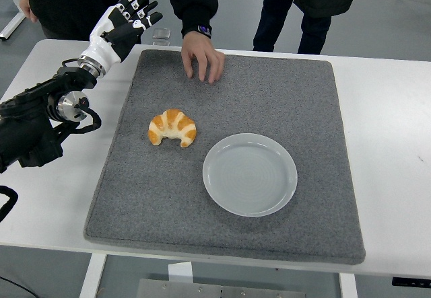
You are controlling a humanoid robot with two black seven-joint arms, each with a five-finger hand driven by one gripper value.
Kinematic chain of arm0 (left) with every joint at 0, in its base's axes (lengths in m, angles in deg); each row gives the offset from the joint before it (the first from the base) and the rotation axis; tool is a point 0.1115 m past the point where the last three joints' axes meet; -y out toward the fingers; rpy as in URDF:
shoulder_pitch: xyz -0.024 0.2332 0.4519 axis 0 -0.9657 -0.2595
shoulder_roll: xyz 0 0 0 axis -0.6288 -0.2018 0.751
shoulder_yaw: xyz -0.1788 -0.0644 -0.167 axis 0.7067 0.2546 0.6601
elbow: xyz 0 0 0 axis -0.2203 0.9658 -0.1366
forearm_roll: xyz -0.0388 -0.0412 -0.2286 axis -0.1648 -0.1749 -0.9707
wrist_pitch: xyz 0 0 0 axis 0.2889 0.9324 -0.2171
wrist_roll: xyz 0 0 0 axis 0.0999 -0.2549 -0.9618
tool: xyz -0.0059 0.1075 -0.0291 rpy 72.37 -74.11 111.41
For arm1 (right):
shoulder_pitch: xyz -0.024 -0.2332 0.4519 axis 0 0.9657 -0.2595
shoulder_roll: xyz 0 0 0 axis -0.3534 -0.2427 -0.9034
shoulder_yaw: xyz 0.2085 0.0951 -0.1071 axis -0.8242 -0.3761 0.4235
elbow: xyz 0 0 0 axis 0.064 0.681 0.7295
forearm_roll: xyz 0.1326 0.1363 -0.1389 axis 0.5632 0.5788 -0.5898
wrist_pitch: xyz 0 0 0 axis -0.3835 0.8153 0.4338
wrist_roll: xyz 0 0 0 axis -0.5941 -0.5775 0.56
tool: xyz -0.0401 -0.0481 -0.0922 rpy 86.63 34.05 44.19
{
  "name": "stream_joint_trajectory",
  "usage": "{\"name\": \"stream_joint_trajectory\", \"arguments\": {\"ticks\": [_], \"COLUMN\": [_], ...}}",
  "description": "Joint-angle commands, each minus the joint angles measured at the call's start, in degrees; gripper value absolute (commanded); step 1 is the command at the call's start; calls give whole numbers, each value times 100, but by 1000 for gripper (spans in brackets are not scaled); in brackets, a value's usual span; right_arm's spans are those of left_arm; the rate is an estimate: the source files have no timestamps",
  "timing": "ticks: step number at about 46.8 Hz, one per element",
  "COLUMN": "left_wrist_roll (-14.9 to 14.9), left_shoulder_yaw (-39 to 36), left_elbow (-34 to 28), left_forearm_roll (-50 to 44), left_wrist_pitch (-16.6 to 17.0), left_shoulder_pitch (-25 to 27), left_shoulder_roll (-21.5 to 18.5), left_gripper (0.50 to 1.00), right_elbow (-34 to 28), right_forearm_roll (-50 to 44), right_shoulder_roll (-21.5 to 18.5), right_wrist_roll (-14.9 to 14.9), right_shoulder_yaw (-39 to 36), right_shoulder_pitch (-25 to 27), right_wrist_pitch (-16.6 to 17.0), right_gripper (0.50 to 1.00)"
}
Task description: Place the bread on the plate
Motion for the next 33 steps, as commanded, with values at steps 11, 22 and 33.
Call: {"name": "stream_joint_trajectory", "arguments": {"ticks": [11,22,33], "left_wrist_roll": [-9,9,9], "left_shoulder_yaw": [-26,35,79], "left_elbow": [6,41,85], "left_forearm_roll": [0,-9,-18], "left_wrist_pitch": [17,17,26], "left_shoulder_pitch": [1,1,10], "left_shoulder_roll": [0,35,79], "left_gripper": [996,994,994], "right_elbow": [0,0,0], "right_forearm_roll": [0,0,0], "right_shoulder_roll": [0,0,0], "right_wrist_roll": [0,0,0], "right_shoulder_yaw": [8,8,8], "right_shoulder_pitch": [0,0,0], "right_wrist_pitch": [0,0,0], "right_gripper": [952,952,952]}}
